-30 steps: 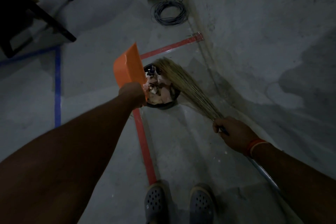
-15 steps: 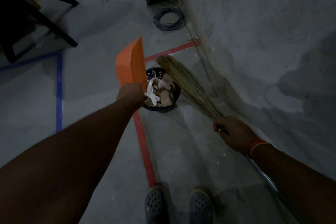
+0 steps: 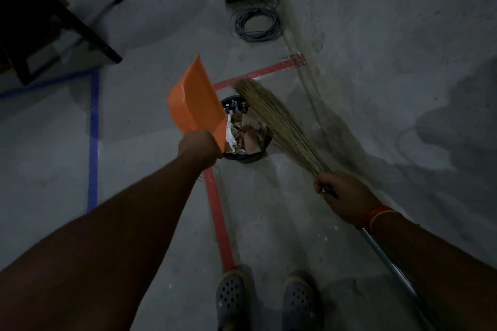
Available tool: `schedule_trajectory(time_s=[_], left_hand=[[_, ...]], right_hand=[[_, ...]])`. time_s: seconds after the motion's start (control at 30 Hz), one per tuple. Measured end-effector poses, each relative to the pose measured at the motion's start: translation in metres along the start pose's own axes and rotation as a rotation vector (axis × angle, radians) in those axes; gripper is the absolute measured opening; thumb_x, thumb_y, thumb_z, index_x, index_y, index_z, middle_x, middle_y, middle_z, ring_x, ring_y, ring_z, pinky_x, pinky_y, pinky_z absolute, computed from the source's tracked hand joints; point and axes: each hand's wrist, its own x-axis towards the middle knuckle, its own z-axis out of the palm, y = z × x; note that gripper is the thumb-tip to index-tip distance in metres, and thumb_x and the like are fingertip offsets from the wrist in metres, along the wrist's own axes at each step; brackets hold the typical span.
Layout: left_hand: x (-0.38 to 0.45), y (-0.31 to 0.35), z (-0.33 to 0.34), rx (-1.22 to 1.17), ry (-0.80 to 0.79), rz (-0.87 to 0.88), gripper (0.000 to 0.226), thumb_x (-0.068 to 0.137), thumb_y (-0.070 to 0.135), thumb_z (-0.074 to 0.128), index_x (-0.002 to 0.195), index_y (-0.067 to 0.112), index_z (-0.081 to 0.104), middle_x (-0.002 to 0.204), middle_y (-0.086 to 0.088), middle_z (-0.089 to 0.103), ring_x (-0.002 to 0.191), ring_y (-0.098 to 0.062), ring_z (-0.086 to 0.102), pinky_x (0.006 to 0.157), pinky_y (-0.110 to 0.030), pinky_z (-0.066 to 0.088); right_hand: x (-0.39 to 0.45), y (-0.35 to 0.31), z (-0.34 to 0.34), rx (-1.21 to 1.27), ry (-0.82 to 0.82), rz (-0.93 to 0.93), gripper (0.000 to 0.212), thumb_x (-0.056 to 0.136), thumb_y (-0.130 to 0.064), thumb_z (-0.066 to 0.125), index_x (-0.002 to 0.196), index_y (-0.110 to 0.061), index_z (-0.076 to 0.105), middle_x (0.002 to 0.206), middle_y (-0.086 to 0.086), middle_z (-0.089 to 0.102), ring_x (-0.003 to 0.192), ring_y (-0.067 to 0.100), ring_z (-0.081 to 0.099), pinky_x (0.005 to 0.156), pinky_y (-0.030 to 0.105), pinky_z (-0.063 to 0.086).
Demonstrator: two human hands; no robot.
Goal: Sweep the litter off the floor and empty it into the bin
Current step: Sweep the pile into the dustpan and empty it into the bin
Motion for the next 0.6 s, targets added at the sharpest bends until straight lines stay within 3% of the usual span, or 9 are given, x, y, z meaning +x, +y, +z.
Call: schedule_trajectory(time_s=[0.07,0.13,0.2,0.37,0.47,0.6], left_hand=[[-0.007,-0.006,0.004,-0.106,0.007,0.013,0.01,0.082,0.009,0.074,0.081,0.016,0.081,0.083,-0.003,0.077,0.073,-0.017,0.074,0.076,-0.036,0.062],[-0.013,-0.017,0.01,-0.275,0.022,0.005,0.03,0.082,-0.004,0.063,0.071,0.02,0.077,0.081,-0.001,0.077,0.068,-0.015,0.071,0.065,-0.033,0.06],[-0.018,-0.027,0.013,-0.386,0.055,-0.011,0.036,0.083,-0.006,0.055,0.069,0.021,0.075,0.079,-0.001,0.075,0.06,-0.013,0.067,0.055,-0.027,0.052],[-0.027,-0.052,0.008,-0.519,0.117,-0.051,0.038,0.086,-0.003,0.051,0.072,0.022,0.074,0.069,0.0,0.07,0.048,-0.012,0.059,0.045,-0.022,0.043],[-0.029,-0.071,-0.004,-0.568,0.102,-0.078,0.038,0.087,-0.005,0.047,0.078,0.019,0.075,0.061,-0.002,0.065,0.039,-0.01,0.05,0.038,-0.021,0.037],[-0.023,-0.101,-0.027,-0.601,0.068,-0.081,0.037,0.086,-0.007,0.045,0.082,0.013,0.077,0.069,-0.002,0.066,0.04,-0.006,0.051,0.037,-0.021,0.037]], right_hand=[[-0.001,-0.002,0.001,0.024,0.002,0.0,0.033,0.083,-0.009,0.065,0.081,-0.038,0.049,0.086,-0.002,0.054,0.078,0.016,0.054,0.067,0.032,0.047],[0.0,-0.005,0.001,0.053,-0.007,0.012,0.03,0.084,-0.011,0.064,0.082,-0.038,0.049,0.088,-0.002,0.055,0.079,0.015,0.055,0.069,0.032,0.048],[0.003,-0.009,0.0,0.071,-0.016,0.005,0.026,0.083,-0.015,0.061,0.083,-0.039,0.049,0.09,-0.002,0.056,0.08,0.015,0.056,0.073,0.037,0.052],[0.016,-0.026,-0.008,0.1,-0.045,0.009,0.011,0.077,-0.03,0.051,0.084,-0.038,0.05,0.088,-0.004,0.058,0.082,0.015,0.057,0.077,0.042,0.052],[0.027,-0.051,-0.013,0.104,-0.03,0.008,0.02,0.082,-0.015,0.059,0.081,-0.034,0.052,0.089,-0.004,0.059,0.083,0.014,0.057,0.074,0.034,0.05],[0.052,-0.1,-0.014,0.079,-0.049,0.038,0.025,0.085,0.0,0.059,0.081,-0.025,0.055,0.084,0.003,0.061,0.078,0.019,0.056,0.061,0.02,0.04]])
